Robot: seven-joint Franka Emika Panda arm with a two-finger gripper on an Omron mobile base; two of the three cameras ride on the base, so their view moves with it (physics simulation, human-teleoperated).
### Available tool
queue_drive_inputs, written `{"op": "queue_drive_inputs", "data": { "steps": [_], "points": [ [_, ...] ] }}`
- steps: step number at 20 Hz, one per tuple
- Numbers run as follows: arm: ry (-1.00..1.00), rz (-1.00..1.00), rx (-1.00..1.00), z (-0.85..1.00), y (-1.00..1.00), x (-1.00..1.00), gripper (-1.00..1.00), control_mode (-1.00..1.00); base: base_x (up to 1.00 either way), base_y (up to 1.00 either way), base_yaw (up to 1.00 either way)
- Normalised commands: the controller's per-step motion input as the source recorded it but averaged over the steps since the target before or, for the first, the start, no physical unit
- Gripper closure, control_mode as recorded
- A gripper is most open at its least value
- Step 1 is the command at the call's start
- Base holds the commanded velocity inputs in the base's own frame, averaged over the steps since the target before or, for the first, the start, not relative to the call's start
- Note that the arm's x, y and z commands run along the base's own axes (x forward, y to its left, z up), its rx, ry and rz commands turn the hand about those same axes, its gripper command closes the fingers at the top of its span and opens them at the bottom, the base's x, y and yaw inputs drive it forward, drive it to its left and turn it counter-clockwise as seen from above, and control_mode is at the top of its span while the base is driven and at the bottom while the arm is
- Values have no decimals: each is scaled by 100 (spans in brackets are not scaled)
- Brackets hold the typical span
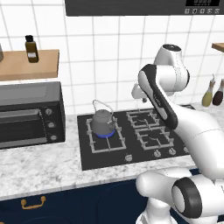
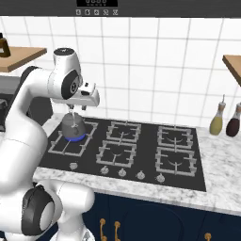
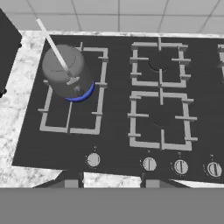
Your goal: Turn off the left burner of the stove.
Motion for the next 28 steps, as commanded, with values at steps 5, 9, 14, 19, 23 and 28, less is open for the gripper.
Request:
{"op": "queue_drive_inputs", "data": {
  "steps": [5, 9, 14, 19, 23, 28],
  "points": [
    [10, 8, -3, -35, 2, 1, -100, -100, 0, 0, 0],
    [20, 27, 0, -69, 0, 0, -100, -100, 0, 0, 0],
    [19, 24, 0, -57, 4, 0, -100, -100, 0, 0, 0],
    [12, 17, -2, -65, 23, 0, -100, -100, 0, 0, 0],
    [6, 11, 0, -69, 17, 0, -100, -100, 0, 0, 0],
    [2, 10, -2, -69, 12, 0, -100, -100, 0, 0, 0]
  ]
}}
